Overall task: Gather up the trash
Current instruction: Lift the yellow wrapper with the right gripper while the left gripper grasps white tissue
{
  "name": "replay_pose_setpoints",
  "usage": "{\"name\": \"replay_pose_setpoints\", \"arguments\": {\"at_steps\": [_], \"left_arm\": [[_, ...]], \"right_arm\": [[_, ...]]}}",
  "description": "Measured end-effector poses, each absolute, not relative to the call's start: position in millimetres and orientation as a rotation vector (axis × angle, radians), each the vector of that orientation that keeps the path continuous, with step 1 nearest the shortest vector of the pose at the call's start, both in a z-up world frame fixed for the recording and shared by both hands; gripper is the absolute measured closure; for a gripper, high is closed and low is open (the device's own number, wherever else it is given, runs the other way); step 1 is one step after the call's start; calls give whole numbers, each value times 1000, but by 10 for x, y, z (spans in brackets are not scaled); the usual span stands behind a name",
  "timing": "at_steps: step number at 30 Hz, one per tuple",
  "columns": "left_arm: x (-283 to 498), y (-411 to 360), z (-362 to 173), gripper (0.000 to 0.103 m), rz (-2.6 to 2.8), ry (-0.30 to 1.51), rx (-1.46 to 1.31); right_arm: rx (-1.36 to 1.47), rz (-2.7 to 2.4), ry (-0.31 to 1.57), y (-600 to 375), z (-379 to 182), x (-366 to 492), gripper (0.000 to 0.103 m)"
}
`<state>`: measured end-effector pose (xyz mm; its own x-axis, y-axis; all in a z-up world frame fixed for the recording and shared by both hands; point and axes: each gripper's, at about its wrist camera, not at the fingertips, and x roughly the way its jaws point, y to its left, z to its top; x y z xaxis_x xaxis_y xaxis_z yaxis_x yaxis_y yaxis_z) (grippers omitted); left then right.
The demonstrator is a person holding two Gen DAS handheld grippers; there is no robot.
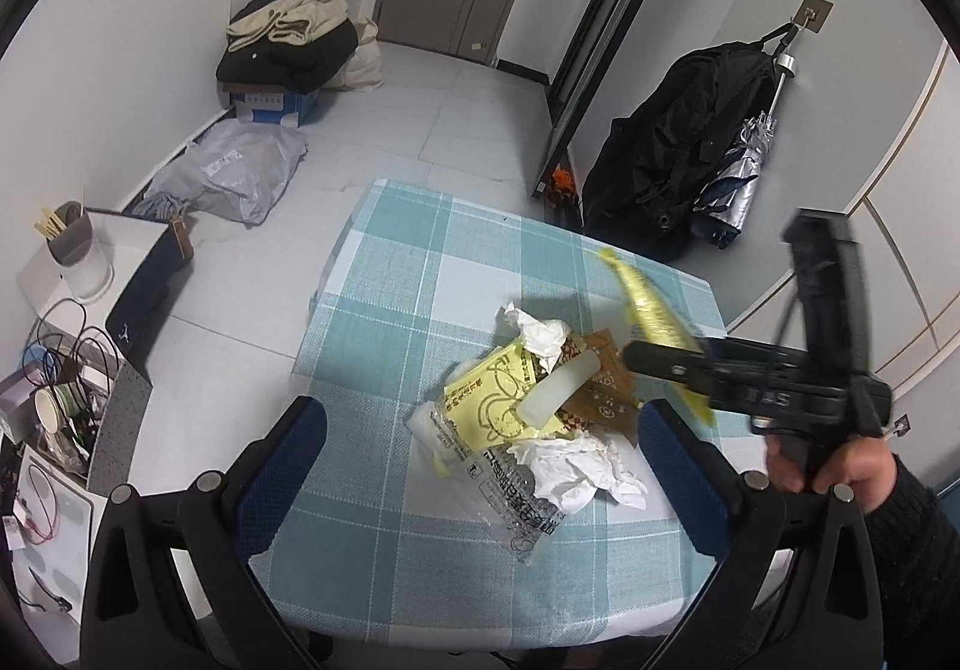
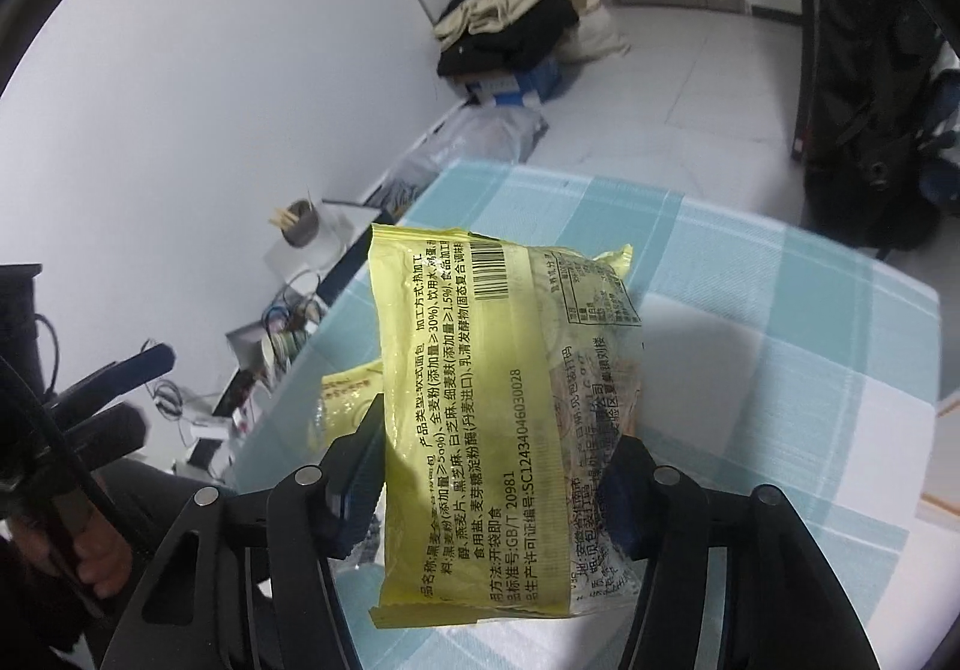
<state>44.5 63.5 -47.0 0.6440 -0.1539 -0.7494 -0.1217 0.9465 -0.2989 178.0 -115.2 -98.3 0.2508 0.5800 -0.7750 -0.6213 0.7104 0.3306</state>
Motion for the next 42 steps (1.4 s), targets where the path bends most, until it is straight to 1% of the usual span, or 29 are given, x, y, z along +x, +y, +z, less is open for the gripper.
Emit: {"name": "replay_pose_setpoints", "arguments": {"at_steps": [7,13,19,23,28,29,33,35,39,41,42], "left_arm": [[545,498,-455,1,-28,862,-248],[687,372,-567,1,-61,926,-204],[990,198,-622,1,-80,964,-86],[1205,46,-784,2,-111,1020,5],[1406,3,-974,5,-138,1102,56],[1434,26,-995,7,-137,1113,44],[1568,88,-1085,12,-157,1168,2],[1634,111,-1139,24,-156,1196,2],[1684,158,-1190,39,-176,1229,-38],[1675,172,-1185,52,-195,1233,-56],[1702,148,-1199,55,-200,1235,-60]], "right_arm": [[-10,757,974,-1464,-831,1683,44],[22,712,943,-1802,-771,1648,44],[39,675,935,-2014,-765,1632,44],[42,664,940,-2079,-765,1649,44],[56,654,953,-2197,-793,1692,44],[60,654,954,-2207,-798,1706,44],[60,652,963,-2218,-829,1738,44],[58,652,971,-2218,-850,1755,44],[56,656,979,-2205,-865,1776,44],[55,659,980,-2199,-864,1786,44],[56,659,981,-2197,-863,1788,44]]}}
